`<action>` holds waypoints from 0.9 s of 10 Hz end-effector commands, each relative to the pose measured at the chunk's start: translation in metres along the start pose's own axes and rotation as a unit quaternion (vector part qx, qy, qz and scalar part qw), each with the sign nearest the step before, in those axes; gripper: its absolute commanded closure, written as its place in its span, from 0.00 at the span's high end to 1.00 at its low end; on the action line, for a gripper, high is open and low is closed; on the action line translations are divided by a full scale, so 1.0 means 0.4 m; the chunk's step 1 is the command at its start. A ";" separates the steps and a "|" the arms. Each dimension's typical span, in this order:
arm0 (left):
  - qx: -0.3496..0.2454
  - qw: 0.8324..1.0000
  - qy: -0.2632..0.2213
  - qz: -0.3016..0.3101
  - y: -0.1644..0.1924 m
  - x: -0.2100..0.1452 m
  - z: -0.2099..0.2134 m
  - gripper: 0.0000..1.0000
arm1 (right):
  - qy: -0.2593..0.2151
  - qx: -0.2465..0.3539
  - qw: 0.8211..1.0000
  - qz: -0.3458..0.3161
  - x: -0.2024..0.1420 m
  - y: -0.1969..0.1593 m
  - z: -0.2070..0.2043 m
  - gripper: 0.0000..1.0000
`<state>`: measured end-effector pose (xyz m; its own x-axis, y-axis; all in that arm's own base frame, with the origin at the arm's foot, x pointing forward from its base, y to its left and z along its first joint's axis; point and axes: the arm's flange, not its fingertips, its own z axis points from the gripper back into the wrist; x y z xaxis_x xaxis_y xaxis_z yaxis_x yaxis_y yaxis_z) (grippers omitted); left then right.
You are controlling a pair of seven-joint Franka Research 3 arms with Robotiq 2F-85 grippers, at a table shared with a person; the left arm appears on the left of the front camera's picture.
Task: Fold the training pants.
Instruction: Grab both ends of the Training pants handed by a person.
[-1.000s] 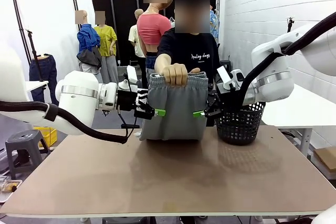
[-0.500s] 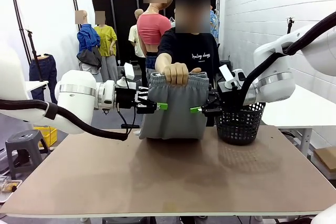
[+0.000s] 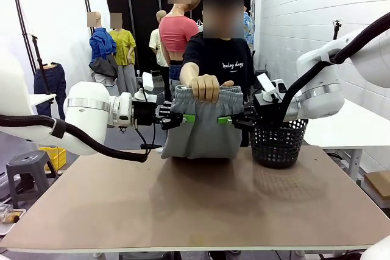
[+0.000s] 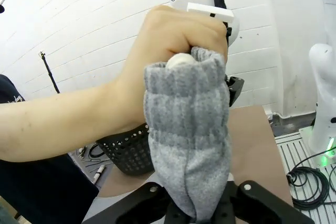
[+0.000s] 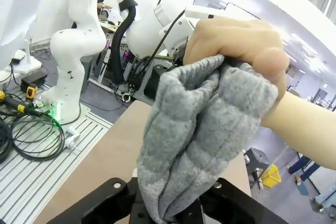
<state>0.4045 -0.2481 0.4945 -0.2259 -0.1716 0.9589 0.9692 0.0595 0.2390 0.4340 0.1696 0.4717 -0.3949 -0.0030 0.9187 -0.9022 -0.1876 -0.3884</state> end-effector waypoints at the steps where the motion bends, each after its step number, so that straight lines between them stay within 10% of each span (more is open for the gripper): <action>1: -0.023 0.999 -0.030 0.022 0.007 0.007 0.000 0.00 | -0.020 -0.013 0.999 -0.025 0.011 -0.026 -0.003 0.00; 9: -0.023 0.999 -0.025 0.018 0.001 -0.012 0.001 0.00 | -0.006 -0.015 0.999 -0.036 0.004 -0.019 0.003 0.00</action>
<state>0.4076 -0.2452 0.4868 -0.1842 -0.1240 0.9750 0.9822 0.0148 0.1875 0.4428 0.1705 0.4774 -0.3202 0.0130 0.9473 -0.9372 -0.1501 -0.3147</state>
